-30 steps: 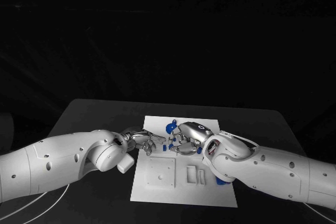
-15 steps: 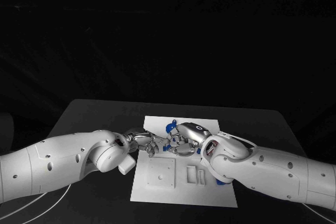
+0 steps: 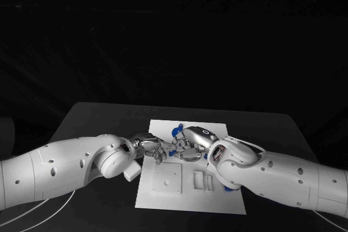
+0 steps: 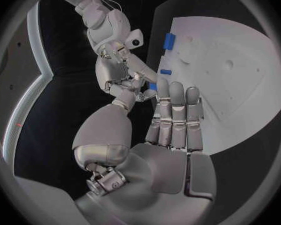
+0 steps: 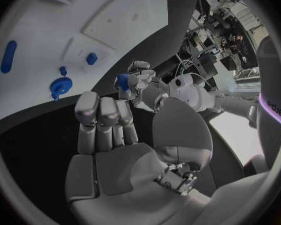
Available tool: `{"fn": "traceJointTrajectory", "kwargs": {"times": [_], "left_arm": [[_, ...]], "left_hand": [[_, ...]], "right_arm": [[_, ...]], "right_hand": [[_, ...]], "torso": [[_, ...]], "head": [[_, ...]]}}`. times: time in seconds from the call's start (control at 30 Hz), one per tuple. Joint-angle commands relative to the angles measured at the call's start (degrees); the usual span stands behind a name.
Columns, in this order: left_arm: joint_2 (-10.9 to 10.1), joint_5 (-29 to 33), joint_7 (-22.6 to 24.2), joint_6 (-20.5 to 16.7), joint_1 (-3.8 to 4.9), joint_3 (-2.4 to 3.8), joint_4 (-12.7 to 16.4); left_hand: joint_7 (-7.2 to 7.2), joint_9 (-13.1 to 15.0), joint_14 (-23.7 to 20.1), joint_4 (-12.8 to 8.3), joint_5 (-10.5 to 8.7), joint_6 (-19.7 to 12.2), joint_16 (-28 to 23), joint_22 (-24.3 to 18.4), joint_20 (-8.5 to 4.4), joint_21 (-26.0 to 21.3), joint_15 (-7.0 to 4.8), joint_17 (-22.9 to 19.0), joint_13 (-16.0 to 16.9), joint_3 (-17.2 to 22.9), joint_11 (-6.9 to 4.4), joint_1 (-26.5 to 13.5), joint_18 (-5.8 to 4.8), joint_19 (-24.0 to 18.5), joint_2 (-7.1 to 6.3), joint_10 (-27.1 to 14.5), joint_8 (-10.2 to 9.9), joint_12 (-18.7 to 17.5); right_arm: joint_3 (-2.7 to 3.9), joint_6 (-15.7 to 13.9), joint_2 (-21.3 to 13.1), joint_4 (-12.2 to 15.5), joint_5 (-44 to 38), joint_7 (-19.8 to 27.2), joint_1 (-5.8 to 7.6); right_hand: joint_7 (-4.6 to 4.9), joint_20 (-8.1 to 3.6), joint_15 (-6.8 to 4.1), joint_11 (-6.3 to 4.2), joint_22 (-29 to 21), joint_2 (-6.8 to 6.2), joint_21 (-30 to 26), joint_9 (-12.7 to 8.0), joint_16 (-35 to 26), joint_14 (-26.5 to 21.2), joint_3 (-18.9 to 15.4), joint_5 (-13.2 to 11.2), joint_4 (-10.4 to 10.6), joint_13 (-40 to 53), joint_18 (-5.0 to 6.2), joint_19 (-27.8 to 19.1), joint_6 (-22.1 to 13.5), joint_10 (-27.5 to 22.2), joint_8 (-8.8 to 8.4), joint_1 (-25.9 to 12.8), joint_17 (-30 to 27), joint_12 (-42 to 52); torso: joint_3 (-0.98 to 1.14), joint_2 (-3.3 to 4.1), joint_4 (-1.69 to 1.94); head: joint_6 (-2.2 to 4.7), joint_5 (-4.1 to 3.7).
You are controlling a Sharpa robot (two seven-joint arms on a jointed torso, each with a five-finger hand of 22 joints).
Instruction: Assemble the parts on the task board
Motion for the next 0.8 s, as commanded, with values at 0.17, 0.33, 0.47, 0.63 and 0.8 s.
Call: {"fn": "traceJointTrajectory", "kwargs": {"times": [0.17, 0.33, 0.47, 0.63, 0.8], "left_arm": [[0.19, 0.64, 0.93, 2.07, 0.05, 0.06, 0.21], [0.23, 0.64, 0.9, 2.51, 0.05, 0.06, 0.15], [0.29, 0.64, 0.88, 2.87, 0.05, 0.06, 0.15], [0.36, 0.65, 1.03, 3.14, 0.05, 0.07, 0.12], [0.48, 1.56, 1.4, 3.07, 0.05, 0.07, 0.03]], "left_hand": [[-0.01, -0.22, -0.18, -0.15, -0.22, -0.41, -0.27, 0.64, -3.49, -0.39, 0.18, 0.11, -0.06, 0.46, 0.54, 0.32, -0.32, -0.52, 1.06, -0.05, -0.19, -0.34], [-0.14, -0.38, -0.17, -0.58, -0.21, -0.06, -0.22, 0.8, -3.42, -0.38, 0.19, 0.22, -0.02, 0.82, 0.42, 1.05, -0.31, -0.52, 1.93, 0.02, 0.07, -0.38], [-0.26, -0.49, -0.16, -1.25, -0.2, 0.35, -0.15, 0.93, -3.39, -0.35, 0.18, 0.32, 0.02, 1.26, 0.32, 2.08, -0.31, -0.53, 3.03, 0.09, 0.36, -0.41], [-0.37, -0.67, -0.18, -2.06, -0.18, 0.91, -0.11, 1.05, -3.33, -0.3, 0.2, 0.43, 0.07, 1.55, 0.22, 3.04, -0.39, -0.54, 4.28, 0.15, 0.73, -0.47], [-0.4, -0.83, -0.18, -2.36, -0.18, 1.09, -0.08, 1.09, -3.3, -0.28, 0.22, 0.49, 0.08, 1.63, 0.19, 3.37, -0.45, -0.56, 5.1, 0.19, 0.86, -0.52]], "right_arm": [[0.0, -0.26, -0.14, 0.21, -0.74, 0.56, -0.04], [0.0, -0.28, -0.15, 0.18, -0.74, 0.55, -0.04], [0.0, -0.51, -0.12, 0.19, -0.74, 0.6, -0.04], [0.0, -0.71, -0.11, 0.13, -0.53, 0.72, -0.04], [0.0, -0.68, -0.11, 0.15, -0.18, 0.84, -0.04]], "right_hand": [[0.08, -0.36, -0.51, 0.07, 0.8, -0.1, 0.25, 0.07, 0.26, 0.05, 0.17, -0.33, 0.08, 0.64, 5.7, 0.21, 0.37, 0.24, 0.29, 0.62, 0.01, 0.02], [0.08, -0.37, -0.51, 0.07, 0.8, -0.13, 0.25, 0.08, 0.25, 0.05, 0.17, -0.34, 0.08, 0.55, 5.7, 0.21, 0.36, 0.11, 0.29, 0.62, 0.01, -0.1], [0.09, -0.38, -0.51, 0.08, 0.8, -0.16, 0.24, 0.08, 0.25, 0.04, 0.16, -0.35, 0.09, 0.5, 5.7, 0.21, 0.33, 0.03, 0.27, 0.62, 0.01, -0.16], [0.11, -0.4, -0.51, 0.1, 0.79, -0.25, 0.23, 0.06, 0.23, 0.02, 0.17, -0.35, 0.1, 0.26, 5.7, 0.2, 0.21, -0.3, 0.2, 0.63, 0.01, -0.47], [0.19, -0.47, -0.46, 0.16, 0.77, -0.47, 0.16, 0.01, 0.16, -0.05, 0.25, -0.36, 0.08, -0.27, 5.7, 0.14, -0.09, -1.07, 0.02, 0.76, -0.01, -1.17]], "torso": [[0.01, 0.0, -0.01], [-0.02, 0.0, -0.01], [0.0, 0.0, 0.01], [0.0, -0.02, -0.02], [0.0, -0.01, -0.02]], "head": [[-0.06, 0.02], [-0.01, -0.06], [-0.03, -0.03], [-0.06, -0.03], [-0.08, -0.03]]}}
